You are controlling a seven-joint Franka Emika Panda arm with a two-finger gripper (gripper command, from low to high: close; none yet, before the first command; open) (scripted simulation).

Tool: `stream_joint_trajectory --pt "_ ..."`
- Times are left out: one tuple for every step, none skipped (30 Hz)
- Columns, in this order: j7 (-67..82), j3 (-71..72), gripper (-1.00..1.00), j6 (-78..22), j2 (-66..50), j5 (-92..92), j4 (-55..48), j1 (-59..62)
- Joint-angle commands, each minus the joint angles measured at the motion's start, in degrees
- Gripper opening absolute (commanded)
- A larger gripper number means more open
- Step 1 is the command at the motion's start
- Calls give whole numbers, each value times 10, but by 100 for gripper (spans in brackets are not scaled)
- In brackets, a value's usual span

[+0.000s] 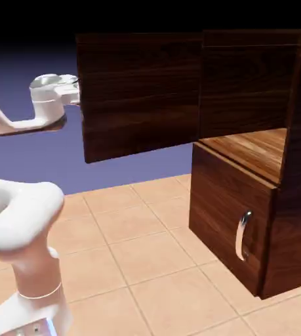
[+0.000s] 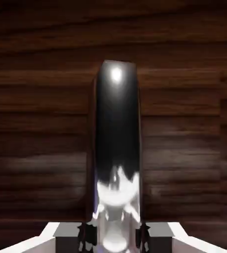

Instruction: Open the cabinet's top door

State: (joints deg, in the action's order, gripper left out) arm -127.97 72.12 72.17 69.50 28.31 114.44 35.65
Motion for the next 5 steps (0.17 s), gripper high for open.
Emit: stream_joint_trajectory --pt "4 8 -100 -17 1 -4 -21 17" --pt "8 16 -100 -33 3 -7 -42 34" --pt "13 23 -100 -49 5 -10 -62 51" --pt "16 28 -100 -61 7 -13 -79 65" --pt "16 28 100 -61 7 -13 -79 65"
